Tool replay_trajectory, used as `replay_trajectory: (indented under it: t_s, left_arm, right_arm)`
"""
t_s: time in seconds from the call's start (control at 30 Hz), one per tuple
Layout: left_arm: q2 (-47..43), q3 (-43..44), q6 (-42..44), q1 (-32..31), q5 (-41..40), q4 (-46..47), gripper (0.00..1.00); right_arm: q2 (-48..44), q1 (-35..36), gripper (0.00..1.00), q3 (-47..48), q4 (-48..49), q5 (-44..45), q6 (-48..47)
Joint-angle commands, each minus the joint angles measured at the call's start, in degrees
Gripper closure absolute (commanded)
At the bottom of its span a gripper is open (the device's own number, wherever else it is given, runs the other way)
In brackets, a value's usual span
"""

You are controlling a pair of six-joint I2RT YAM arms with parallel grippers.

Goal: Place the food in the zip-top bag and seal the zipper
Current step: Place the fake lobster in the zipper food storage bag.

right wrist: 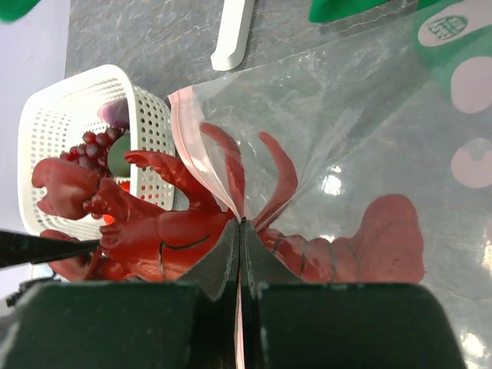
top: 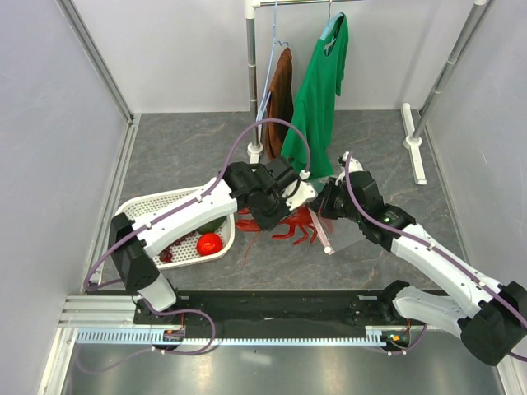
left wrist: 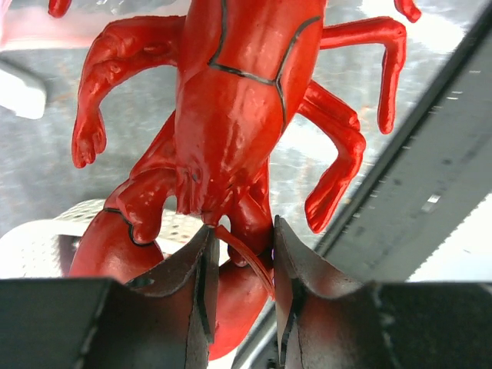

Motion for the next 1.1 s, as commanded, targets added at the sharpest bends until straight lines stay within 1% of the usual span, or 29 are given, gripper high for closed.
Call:
replay_trajectory:
  t_s: [0.0, 0.03, 0.07, 0.13, 0.17, 0.27, 0.33, 0.37, 0.43, 0.57, 0.6, 0.7, 0.87, 0.93, 0.97, 1.07]
  left_arm:
    - [-2.7, 3.4, -1.9, 3.1, 9.9, 0.6, 0.98]
    - [-2.9, 3.4, -1.9, 3.8, 10.7, 0.4, 0.98]
    - [-3.1, 3.6, -2.0, 4.6, 13.7, -0.1, 0.98]
    - [-3.2, 3.7, -3.1, 6.7, 14.8, -0.3, 0.98]
    - [-2.9, 4.1, -3.3, 7.5, 18.5, -1.1, 0.98]
    - [-2.9, 4.1, -3.5, 8.9, 20.7, -1.2, 0.98]
    - [-2.8, 4.1, -4.2, 8.9, 18.6, -0.3, 0.98]
    - [-2.3, 4.6, -5.1, 8.9, 16.2, -0.1, 0.98]
    - [-1.7, 5.0, -5.7, 8.5, 13.8, 0.4, 0.98]
    - [-1.2, 5.6, -6.1, 4.4, 3.0, 2.6, 0.98]
    - [-1.0, 5.9, -6.5, 3.1, 1.9, 3.0, 0.98]
    - [0.1, 7.7, -8.1, 2.8, 0.7, 4.4, 0.98]
    - [4.3, 11.6, -8.9, 2.5, -1.1, 4.1, 0.98]
    - [5.8, 12.7, -9.6, 2.6, 0.3, 3.8, 0.98]
    - [5.8, 12.7, -9.6, 2.7, 5.6, 3.7, 0.98]
    - [2.6, 9.0, -12.3, 3.7, 10.1, 9.2, 0.98]
  right_arm:
    - [-3.5, 1.0, 1.0, -1.5, 1.6, -0.6, -5.2]
    - [-4.0, 1.2, 1.0, -1.8, 1.5, -0.2, -6.0]
    - [-5.2, 1.2, 1.0, -2.1, 1.6, -0.1, -7.3]
    - [-6.2, 1.3, 1.0, -3.0, 1.6, 0.3, -7.8]
    - [-6.7, 1.4, 1.0, -3.1, 1.6, 0.2, -8.1]
    - [-7.1, 1.7, 1.0, -3.3, 1.9, 0.2, -9.0]
    - [-7.0, 2.0, 1.0, -3.2, 2.0, 0.3, -9.2]
    - [-6.8, 2.2, 1.0, -3.0, 2.3, 0.1, -9.0]
    - [-6.5, 2.5, 1.0, -2.5, 2.6, -0.4, -7.2]
    - [-4.2, 3.2, 1.0, -1.4, 4.6, -2.0, -2.5]
    - [-3.8, 3.1, 1.0, -0.9, 4.8, -2.4, -1.2]
    - [-2.4, 3.1, 1.0, -0.4, 5.1, -3.5, 3.6]
    - [-1.1, 3.0, 1.0, 1.8, 5.4, -3.7, 7.0]
    - [-1.0, 3.0, 1.0, 3.1, 5.2, -4.0, 8.5]
    - [-1.1, 2.9, 1.0, 3.3, 5.1, -4.0, 8.9]
    - [-1.3, 2.3, 1.0, 3.3, 4.8, -3.6, 9.7]
